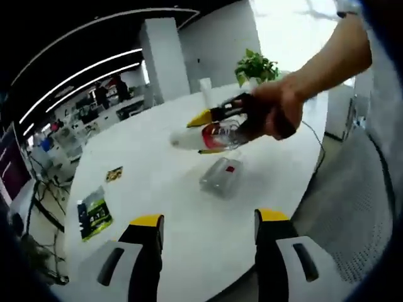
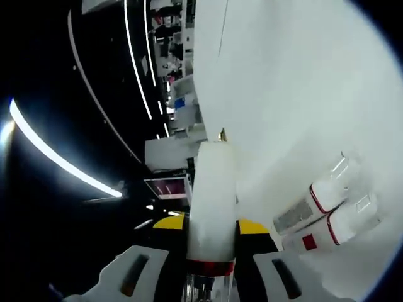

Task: Arrange the skincare products in the storage area until every visible bottle or jar stands upright without overlapping.

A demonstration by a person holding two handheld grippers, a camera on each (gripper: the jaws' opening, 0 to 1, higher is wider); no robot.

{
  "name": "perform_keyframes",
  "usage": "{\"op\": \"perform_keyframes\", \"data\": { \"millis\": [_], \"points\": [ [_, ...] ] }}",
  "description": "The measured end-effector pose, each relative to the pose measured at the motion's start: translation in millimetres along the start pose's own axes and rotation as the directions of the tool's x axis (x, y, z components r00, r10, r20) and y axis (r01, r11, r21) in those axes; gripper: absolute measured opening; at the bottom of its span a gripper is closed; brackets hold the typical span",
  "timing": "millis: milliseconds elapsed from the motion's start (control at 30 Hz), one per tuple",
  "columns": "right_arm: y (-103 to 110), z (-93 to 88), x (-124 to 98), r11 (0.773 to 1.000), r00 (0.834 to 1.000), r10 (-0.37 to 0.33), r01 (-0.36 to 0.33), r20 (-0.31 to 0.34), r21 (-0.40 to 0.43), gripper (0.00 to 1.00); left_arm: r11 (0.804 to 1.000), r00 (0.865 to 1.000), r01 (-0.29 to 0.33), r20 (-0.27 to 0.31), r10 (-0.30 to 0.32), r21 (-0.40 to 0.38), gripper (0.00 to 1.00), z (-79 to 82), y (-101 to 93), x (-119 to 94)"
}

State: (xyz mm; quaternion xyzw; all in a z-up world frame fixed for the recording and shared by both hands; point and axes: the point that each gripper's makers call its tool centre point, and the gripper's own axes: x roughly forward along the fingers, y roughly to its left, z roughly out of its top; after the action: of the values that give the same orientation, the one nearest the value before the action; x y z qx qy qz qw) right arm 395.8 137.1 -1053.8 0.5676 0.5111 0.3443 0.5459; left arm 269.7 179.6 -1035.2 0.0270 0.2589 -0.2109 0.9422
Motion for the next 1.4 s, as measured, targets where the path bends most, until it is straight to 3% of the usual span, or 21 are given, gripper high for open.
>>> {"op": "perform_keyframes", "data": {
  "millis": [67,100,167,233,267,300,333,400,433,467,500,533,600,667,733,800,933,1067,1167,1333,1400],
  "points": [
    [-0.4,-5.6,0.7,1.0,1.0,0.002,-0.002,-0.012,-0.002,0.21,0.991,0.998,0.064,0.029,-0.061,-0.116,0.62,4.4,-4.3,3.5],
    [-0.9,-8.4,0.7,1.0,1.0,0.002,-0.002,-0.015,0.0,0.21,0.972,0.994,0.106,0.035,-0.101,-0.211,0.63,3.6,-7.8,6.5],
    [-1.0,-15.1,1.3,1.0,0.999,0.009,-0.009,-0.033,0.001,0.21,0.911,0.985,0.167,0.031,-0.168,-0.377,0.65,1.6,-15.4,10.2],
    [-0.7,-19.9,1.2,1.0,0.999,0.005,-0.006,-0.039,-0.006,0.21,0.839,0.98,0.197,0.11,-0.164,-0.507,0.69,11.3,-13.1,14.6],
    [-0.5,-22.0,1.2,1.0,0.999,0.008,-0.008,-0.047,-0.003,0.21,0.74,0.969,0.246,0.15,-0.195,-0.625,0.69,17.1,-16.9,15.3],
    [-0.5,-24.7,1.6,1.0,0.999,0.006,-0.007,-0.052,-0.009,0.21,0.684,0.961,0.277,0.195,-0.196,-0.675,0.7,23.8,-17.7,15.8],
    [-1.1,-26.9,1.8,1.0,0.998,0.004,-0.005,-0.061,-0.013,0.21,0.606,0.947,0.321,0.26,-0.19,-0.728,0.7,33.8,-16.2,15.9],
    [-2.1,-32.5,2.9,1.0,0.998,0.005,-0.006,-0.07,-0.01,0.21,0.489,0.929,0.37,0.331,-0.168,-0.79,0.66,44.6,-12.8,17.2],
    [-2.3,-34.8,3.3,1.0,0.997,0.003,-0.004,-0.073,-0.013,0.21,0.463,0.92,0.392,0.347,-0.183,-0.795,0.65,47.5,-16.9,16.9],
    [-3.0,-39.1,4.3,1.0,0.997,0.002,-0.003,-0.082,-0.014,0.22,0.409,0.922,0.387,0.348,-0.168,-0.826,0.65,46.9,-15.3,20.6],
    [-3.5,-43.8,5.2,1.0,0.995,0.005,-0.006,-0.095,-0.009,0.22,0.38,0.921,0.388,0.348,-0.172,-0.839,0.66,46.4,-17.6,22.4],
    [-3.1,-46.6,6.1,1.0,0.995,0.008,-0.009,-0.1,-0.008,0.22,0.371,0.927,0.374,0.335,-0.166,-0.85,0.68,43.9,-17.0,25.2],
    [-3.7,-53.6,8.3,1.0,0.993,0.007,-0.008,-0.115,-0.007,0.22,0.377,0.943,0.329,0.278,-0.185,-0.865,0.66,31.8,-21.0,33.2],
    [-3.9,-61.0,10.3,1.0,0.992,0.007,-0.009,-0.129,-0.01,0.22,0.368,0.943,0.324,0.266,-0.201,-0.872,0.62,28.5,-25.6,36.9],
    [-3.5,-66.2,11.2,1.0,0.99,0.012,-0.012,-0.141,-0.005,0.22,0.313,0.933,0.347,0.292,-0.21,-0.884,0.56,29.2,-28.7,36.7],
    [-3.3,-70.6,12.3,1.0,0.989,0.017,-0.016,-0.145,0.005,0.22,0.232,0.926,0.36,0.314,-0.211,-0.904,0.5,28.1,-28.9,36.1],
    [-3.8,-79.5,14.5,1.0,0.987,0.023,-0.02,-0.161,0.019,0.22,0.139,0.898,0.407,0.367,-0.24,-0.903,0.37,27.9,-33.1,32.0],
    [-4.9,-87.4,15.9,0.999,0.984,0.026,-0.021,-0.177,0.032,0.22,0.134,0.906,0.39,0.354,-0.232,-0.911,0.27,17.2,-32.1,30.9],
    [-5.8,-86.6,16.7,0.999,0.985,0.027,-0.02,-0.172,0.043,0.22,0.1,0.905,0.397,0.371,-0.209,-0.912,0.27,16.9,-29.5,29.7],
    [-7.4,-92.8,19.6,0.999,0.984,0.026,-0.017,-0.176,0.05,0.22,0.105,0.908,0.396,0.372,-0.193,-0.912,0.28,16.3,-27.5,31.6],
    [-9.1,-93.3,19.5,0.998,0.984,0.023,-0.014,-0.176,0.053,0.22,0.093,0.908,0.391,0.367,-0.201,-0.916,0.28,15.7,-29.9,30.2]
  ]
}}
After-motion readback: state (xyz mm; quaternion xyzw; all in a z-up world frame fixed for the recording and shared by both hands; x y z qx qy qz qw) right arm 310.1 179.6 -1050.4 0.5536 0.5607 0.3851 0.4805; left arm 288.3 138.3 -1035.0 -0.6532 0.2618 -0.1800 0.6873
